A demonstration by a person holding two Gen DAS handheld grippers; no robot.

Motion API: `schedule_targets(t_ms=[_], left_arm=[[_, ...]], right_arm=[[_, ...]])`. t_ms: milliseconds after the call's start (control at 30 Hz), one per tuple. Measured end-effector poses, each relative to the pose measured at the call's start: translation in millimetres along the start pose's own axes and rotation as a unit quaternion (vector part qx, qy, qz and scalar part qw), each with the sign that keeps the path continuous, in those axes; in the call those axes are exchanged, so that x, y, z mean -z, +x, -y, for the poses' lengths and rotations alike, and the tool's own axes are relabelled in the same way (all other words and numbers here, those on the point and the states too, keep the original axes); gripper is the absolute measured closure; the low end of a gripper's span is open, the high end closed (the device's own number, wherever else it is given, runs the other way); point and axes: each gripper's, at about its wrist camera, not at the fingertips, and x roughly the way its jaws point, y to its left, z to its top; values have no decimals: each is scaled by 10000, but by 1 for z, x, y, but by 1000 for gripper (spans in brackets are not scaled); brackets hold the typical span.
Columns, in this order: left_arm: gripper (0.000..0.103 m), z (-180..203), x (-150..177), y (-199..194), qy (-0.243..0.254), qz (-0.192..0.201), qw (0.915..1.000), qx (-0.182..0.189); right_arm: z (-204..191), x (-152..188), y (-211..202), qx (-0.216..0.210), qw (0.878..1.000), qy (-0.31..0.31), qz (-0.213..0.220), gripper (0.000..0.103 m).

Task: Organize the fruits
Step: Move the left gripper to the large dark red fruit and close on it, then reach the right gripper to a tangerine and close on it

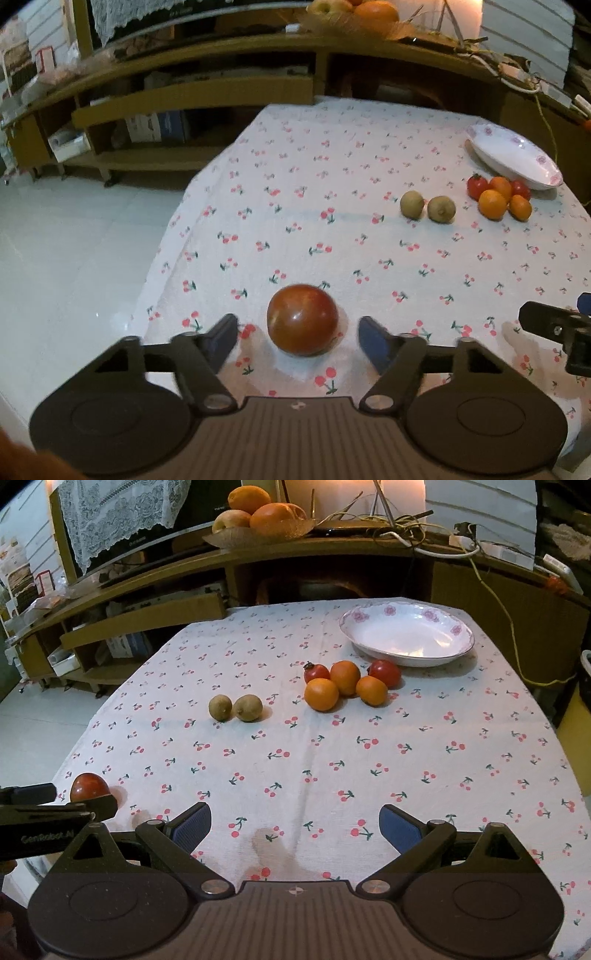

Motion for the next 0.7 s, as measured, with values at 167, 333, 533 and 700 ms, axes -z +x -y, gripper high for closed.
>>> schedule_targets(t_ms=[167, 333, 533, 700], left_arm=[[51, -3, -2, 7, -105, -50, 9999, 118], [56, 3, -6, 12, 97, -51, 9999, 114], [57, 15, -8, 9, 292, -106, 9993, 213], [57, 27, -21, -2, 365, -148, 9977, 550]], right_arm=[[-1, -1, 4, -87, 9999, -27, -73, 8], [1, -1, 7, -139, 9998, -25, -137, 11], [7, -4, 5, -228, 9996, 25, -167, 17], [17, -17, -2, -157, 9999, 38, -39, 18]])
